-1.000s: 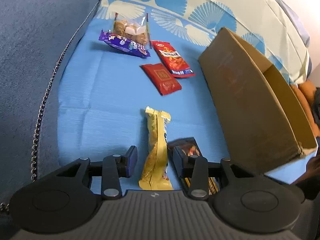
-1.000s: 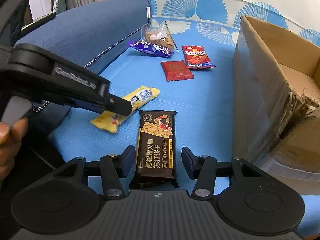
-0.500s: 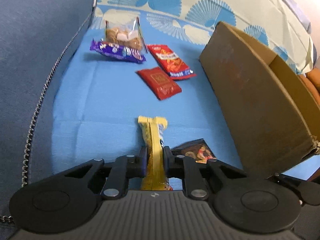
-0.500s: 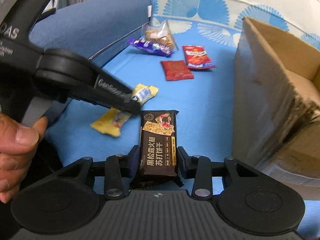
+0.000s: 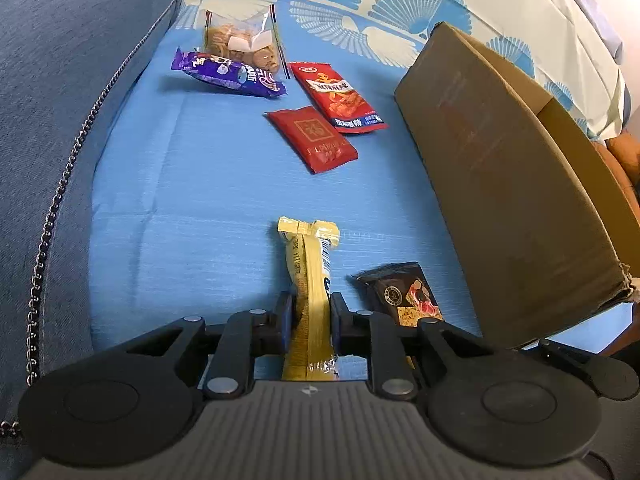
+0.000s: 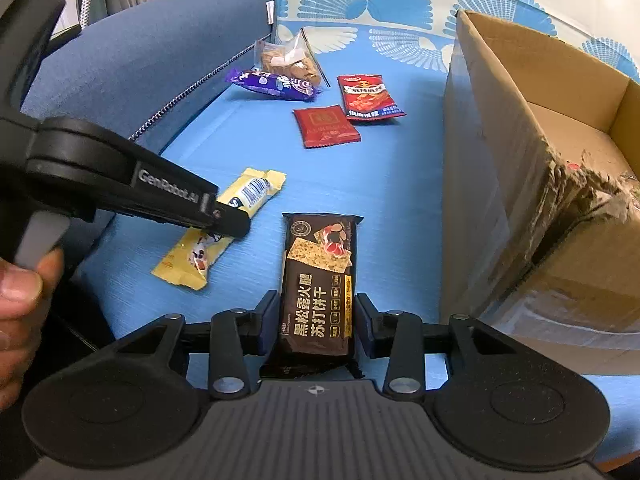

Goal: Organize snacks
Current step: 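Grasp the yellow wafer stick with the left gripper while the right gripper holds the biscuit bar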

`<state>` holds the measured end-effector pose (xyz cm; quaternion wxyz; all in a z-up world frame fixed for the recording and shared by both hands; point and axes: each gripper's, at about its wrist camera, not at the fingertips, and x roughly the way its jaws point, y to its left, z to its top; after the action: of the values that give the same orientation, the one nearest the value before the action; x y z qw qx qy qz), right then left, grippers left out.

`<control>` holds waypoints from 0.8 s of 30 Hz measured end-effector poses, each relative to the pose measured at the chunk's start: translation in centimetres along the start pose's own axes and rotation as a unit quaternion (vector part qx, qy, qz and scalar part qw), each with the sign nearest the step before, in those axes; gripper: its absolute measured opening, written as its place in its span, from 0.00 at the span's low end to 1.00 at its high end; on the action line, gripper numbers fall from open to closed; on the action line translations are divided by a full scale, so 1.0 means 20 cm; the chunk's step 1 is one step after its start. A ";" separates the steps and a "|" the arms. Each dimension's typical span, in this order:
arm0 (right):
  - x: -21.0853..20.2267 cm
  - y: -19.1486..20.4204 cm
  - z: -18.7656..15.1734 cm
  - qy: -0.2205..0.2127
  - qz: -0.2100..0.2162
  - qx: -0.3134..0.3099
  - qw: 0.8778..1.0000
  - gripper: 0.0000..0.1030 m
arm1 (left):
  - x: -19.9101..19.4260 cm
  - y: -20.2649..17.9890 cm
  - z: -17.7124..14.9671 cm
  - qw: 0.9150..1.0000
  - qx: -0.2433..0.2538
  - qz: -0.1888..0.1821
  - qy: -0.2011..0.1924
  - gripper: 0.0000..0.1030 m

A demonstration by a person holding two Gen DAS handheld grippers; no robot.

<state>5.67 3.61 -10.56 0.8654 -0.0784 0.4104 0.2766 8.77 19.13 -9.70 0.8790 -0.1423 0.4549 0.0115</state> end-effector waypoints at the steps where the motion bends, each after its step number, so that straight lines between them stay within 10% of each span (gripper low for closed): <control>1: 0.00 0.00 0.00 0.001 0.000 0.000 1.000 0.41 | 0.00 0.00 0.00 1.000 0.000 0.001 -0.001 0.20; 24: 0.01 0.02 -0.02 0.000 -0.006 -0.025 1.000 0.43 | 0.01 0.00 0.00 1.000 -0.001 0.001 -0.002 0.20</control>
<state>5.32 3.85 -10.97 0.8648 -0.1027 0.4030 0.2813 8.87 19.23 -9.77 0.8795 -0.1429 0.4537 0.0129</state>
